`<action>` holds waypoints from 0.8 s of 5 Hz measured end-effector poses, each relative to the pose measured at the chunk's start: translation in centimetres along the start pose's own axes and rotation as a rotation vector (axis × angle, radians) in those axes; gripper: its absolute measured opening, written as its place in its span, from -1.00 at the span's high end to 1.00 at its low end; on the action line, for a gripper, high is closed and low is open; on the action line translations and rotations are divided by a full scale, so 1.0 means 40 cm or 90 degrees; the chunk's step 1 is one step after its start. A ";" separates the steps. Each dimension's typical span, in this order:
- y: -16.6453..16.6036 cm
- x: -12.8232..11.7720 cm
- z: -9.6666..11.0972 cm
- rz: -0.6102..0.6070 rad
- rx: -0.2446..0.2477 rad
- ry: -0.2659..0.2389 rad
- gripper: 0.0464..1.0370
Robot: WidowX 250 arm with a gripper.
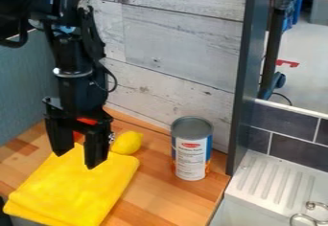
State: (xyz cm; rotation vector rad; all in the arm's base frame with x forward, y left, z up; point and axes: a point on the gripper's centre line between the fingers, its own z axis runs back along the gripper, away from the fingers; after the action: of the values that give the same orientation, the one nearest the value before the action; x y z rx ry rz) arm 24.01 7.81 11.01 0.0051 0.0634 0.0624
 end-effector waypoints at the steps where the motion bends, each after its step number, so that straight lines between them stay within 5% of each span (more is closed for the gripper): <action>1: -0.005 -0.001 -0.013 -0.003 -0.008 0.012 -0.93; 2: -0.029 0.022 -0.005 -0.027 -0.050 -0.009 -0.93; 4: -0.116 0.106 0.063 -0.050 -0.015 -0.076 -0.93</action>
State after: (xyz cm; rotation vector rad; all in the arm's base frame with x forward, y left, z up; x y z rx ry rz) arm 28.69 3.41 13.21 -0.0168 -0.0567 -0.0164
